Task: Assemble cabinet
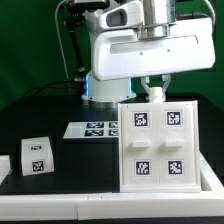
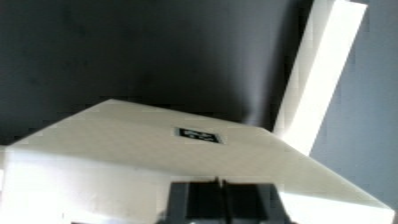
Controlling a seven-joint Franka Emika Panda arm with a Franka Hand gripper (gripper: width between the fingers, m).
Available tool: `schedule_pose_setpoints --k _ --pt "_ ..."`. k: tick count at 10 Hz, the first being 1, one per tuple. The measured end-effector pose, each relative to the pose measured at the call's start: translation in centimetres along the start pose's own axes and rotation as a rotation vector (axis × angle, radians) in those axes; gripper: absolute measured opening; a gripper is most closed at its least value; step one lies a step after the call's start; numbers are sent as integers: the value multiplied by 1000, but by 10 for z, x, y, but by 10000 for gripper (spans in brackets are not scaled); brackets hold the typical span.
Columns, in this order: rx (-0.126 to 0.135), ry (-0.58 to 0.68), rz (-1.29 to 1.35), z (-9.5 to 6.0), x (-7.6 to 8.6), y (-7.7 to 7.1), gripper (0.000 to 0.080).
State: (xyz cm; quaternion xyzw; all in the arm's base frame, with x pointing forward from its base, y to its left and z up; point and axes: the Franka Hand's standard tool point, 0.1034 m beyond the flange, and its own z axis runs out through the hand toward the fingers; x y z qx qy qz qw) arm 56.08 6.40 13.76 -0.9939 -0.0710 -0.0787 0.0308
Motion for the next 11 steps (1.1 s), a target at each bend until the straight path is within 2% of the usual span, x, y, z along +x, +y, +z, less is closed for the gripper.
schedule_pose_setpoints --k 2,7,8,10,11 --pt "-4 6 -10 6 -20 -5 2" --pt "-1 5 -11 -8 1 -4 2" --pt "2 -2 -12 -3 0 -6 2" --pt "2 -4 -14 -2 -1 -8 2" --pt "2 -4 -14 -1 -1 -7 129"
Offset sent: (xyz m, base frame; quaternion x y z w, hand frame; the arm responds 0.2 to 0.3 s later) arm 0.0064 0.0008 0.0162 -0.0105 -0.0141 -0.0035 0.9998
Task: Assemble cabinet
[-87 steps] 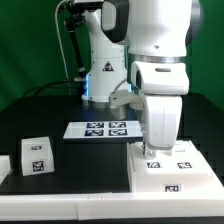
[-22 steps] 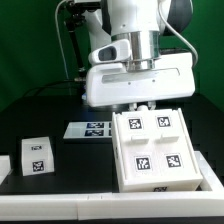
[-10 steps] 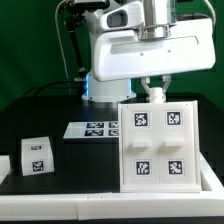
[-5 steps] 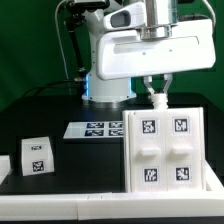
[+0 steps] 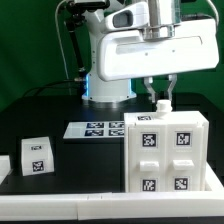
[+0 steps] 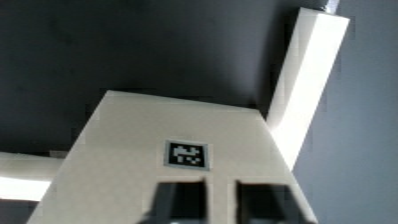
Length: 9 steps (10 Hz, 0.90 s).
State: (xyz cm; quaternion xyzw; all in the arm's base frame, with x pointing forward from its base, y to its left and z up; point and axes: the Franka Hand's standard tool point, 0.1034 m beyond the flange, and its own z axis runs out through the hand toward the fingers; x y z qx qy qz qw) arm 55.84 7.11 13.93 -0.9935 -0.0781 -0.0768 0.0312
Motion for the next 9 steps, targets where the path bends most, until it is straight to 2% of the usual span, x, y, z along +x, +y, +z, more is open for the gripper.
schedule_pose_setpoints --k 1,2,3,4,5,6,7,8,9 --pt "-1 -1 -2 3 -3 0 267" --pt "-7 15 -45 15 -21 9 444" --pt "-14 -13 -57 32 -58 23 444" --pt "-18 -28 -67 38 -78 35 610" --pt "-35 -13 -114 43 -95 53 610" --pt "-45 -27 -119 48 -115 73 750" --pt "-52 -41 -156 47 -122 95 750" --pt "-55 -54 -158 45 -125 118 789" --pt "-54 -65 -152 44 -125 132 798"
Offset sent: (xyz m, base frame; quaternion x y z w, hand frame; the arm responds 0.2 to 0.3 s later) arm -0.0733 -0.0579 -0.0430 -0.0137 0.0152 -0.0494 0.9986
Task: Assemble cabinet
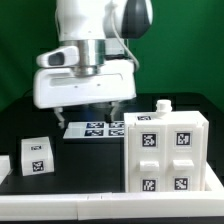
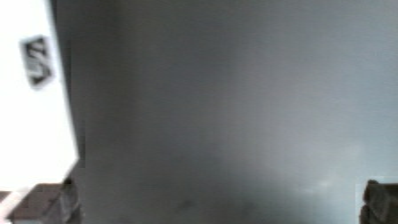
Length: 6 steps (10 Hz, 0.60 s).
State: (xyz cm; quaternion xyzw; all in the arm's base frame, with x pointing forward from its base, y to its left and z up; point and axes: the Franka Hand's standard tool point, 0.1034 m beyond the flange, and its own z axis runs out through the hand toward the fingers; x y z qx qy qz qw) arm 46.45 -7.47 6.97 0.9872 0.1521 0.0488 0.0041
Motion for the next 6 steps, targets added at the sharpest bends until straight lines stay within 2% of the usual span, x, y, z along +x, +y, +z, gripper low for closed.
schedule_pose_setpoints --k 1,2,3,6 --pt "3 -15 -10 -1 -2 15 798" --pt "-3 -24 1 -1 -3 38 797" --pt "-7 -24 4 1 -3 47 797" --pt "-4 -27 -3 2 -3 43 797"
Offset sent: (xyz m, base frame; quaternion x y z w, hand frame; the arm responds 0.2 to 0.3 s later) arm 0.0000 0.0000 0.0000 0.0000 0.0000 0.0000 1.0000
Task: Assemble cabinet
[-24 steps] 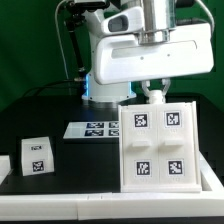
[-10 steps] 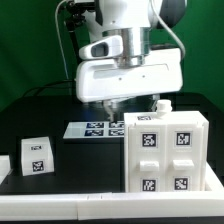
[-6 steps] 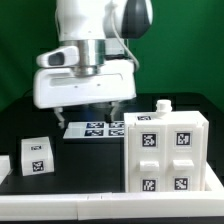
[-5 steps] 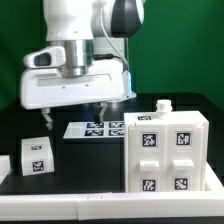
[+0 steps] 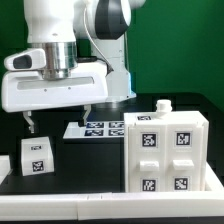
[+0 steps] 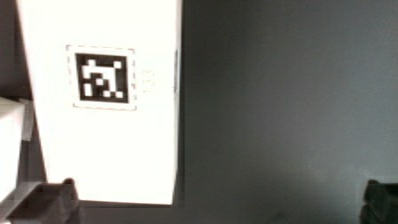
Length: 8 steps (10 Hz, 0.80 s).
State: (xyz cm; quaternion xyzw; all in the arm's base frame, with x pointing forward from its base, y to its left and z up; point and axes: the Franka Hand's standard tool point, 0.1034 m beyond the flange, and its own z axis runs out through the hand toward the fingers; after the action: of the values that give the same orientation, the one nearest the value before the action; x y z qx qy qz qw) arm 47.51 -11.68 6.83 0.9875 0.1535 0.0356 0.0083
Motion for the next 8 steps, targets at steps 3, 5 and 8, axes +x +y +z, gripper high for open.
schedule_pose_setpoints --k 3,5,8 --pt "-2 -14 -51 6 -12 15 797" --pt "-4 -28 -54 11 -24 27 797" --pt "5 -48 -52 22 -36 33 797"
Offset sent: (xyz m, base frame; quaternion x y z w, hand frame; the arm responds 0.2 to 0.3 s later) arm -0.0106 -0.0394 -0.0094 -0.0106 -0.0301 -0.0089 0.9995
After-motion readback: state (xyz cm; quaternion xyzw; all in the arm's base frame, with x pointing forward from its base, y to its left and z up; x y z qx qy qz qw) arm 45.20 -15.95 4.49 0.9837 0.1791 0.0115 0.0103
